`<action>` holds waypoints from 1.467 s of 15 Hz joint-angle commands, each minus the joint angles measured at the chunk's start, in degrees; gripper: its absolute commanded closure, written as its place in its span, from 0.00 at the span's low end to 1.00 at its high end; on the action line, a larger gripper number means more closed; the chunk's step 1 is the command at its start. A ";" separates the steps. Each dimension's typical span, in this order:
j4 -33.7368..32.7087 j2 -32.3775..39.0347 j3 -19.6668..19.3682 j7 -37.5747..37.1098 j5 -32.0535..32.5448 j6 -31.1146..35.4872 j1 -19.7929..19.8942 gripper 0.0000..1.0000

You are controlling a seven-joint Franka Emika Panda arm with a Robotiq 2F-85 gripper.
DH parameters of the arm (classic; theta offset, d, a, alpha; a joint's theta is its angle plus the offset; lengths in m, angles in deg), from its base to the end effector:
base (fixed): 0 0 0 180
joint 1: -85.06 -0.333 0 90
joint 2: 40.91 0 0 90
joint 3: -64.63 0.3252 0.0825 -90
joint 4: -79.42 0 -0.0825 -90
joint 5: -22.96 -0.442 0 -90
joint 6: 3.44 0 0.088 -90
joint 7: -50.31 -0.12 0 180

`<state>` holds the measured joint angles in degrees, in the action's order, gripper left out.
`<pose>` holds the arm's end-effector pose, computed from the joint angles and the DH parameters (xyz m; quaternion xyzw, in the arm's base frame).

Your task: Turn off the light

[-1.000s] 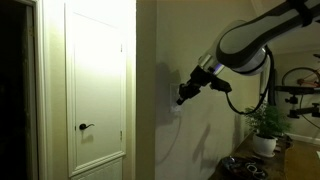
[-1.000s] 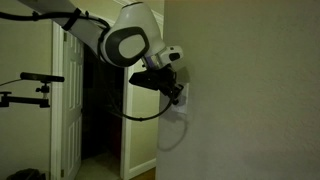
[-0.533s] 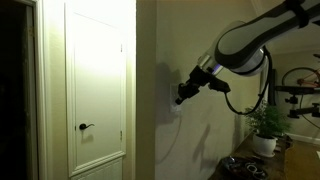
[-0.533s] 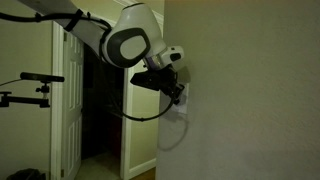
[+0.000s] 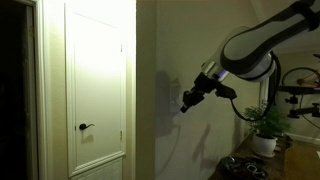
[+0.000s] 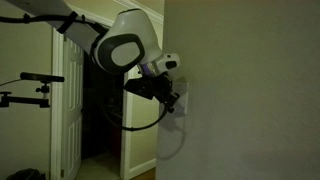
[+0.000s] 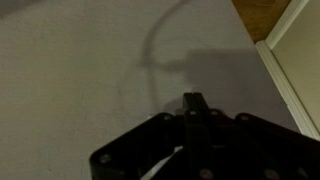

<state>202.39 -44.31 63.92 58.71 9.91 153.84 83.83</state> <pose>0.6308 -0.0022 0.4743 -0.9440 0.0117 -0.3255 0.0535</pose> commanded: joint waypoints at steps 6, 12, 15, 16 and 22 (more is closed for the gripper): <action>9.84 -10.71 -1.16 2.43 -1.01 -10.45 -0.80 0.70; 8.41 -15.23 -1.75 5.39 2.95 -37.54 0.07 0.32; 7.48 -16.40 -1.59 4.95 7.37 -46.27 0.65 0.13; 7.31 -16.71 -1.45 4.82 8.90 -48.29 0.82 0.06; 6.90 -16.10 -1.42 4.44 11.61 -50.78 0.38 0.00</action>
<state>209.39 -60.43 62.64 63.20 21.49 103.15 84.37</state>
